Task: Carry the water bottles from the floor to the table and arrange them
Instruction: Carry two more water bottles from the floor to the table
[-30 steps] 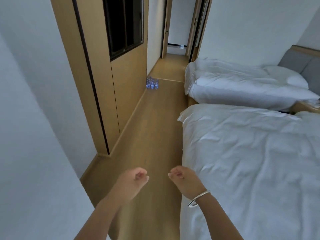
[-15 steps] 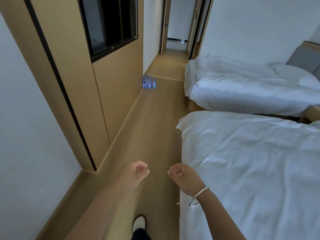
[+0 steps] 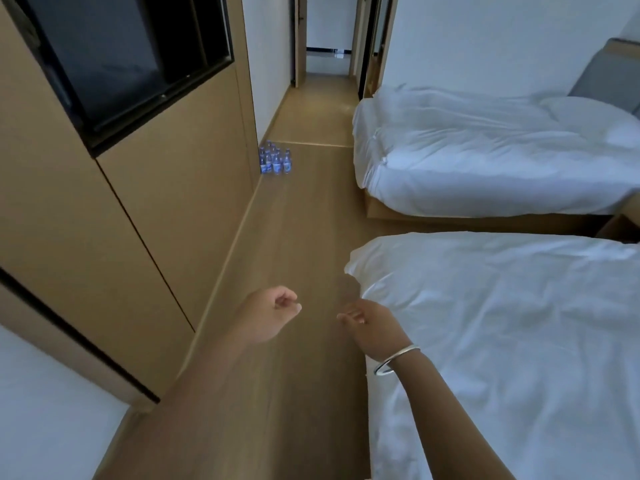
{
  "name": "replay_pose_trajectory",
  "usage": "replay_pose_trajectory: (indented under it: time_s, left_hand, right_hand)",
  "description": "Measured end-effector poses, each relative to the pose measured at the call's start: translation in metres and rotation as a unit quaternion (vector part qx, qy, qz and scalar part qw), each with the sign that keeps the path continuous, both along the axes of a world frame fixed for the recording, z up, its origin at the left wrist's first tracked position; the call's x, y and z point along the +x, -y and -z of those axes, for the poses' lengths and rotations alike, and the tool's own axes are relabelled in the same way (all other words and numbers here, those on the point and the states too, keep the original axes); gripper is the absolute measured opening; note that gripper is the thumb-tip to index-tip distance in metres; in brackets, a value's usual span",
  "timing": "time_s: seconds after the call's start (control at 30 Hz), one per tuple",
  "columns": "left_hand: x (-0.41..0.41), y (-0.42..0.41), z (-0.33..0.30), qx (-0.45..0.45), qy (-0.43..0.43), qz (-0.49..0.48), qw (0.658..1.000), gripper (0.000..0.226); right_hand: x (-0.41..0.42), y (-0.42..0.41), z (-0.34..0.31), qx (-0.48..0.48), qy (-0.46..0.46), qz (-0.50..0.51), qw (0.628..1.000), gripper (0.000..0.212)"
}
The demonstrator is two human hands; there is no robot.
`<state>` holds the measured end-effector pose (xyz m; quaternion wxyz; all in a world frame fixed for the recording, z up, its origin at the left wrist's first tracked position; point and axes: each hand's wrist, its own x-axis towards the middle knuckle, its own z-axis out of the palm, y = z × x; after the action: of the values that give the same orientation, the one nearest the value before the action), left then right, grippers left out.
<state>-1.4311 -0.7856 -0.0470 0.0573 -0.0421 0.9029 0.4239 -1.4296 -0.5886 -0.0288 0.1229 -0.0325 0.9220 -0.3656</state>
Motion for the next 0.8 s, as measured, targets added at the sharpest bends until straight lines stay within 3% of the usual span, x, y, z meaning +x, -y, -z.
replay_pose_trajectory:
  time_s: [0.23, 0.57, 0.8]
  left_hand:
    - [-0.117, -0.013, 0.027, 0.007, 0.015, 0.019, 1.000, 0.012]
    - [-0.298, -0.056, 0.022, 0.041, -0.001, -0.034, 0.999, 0.006]
    - [-0.380, -0.057, 0.039, 0.035, 0.017, -0.070, 0.997, 0.006]
  right_hand:
    - [-0.116, -0.018, 0.016, 0.037, 0.020, -0.034, 0.999, 0.030]
    - [-0.308, -0.065, 0.013, 0.080, 0.004, -0.061, 0.995, 0.030]
    - [-0.405, -0.071, 0.026, 0.106, 0.051, -0.107, 0.987, 0.033]
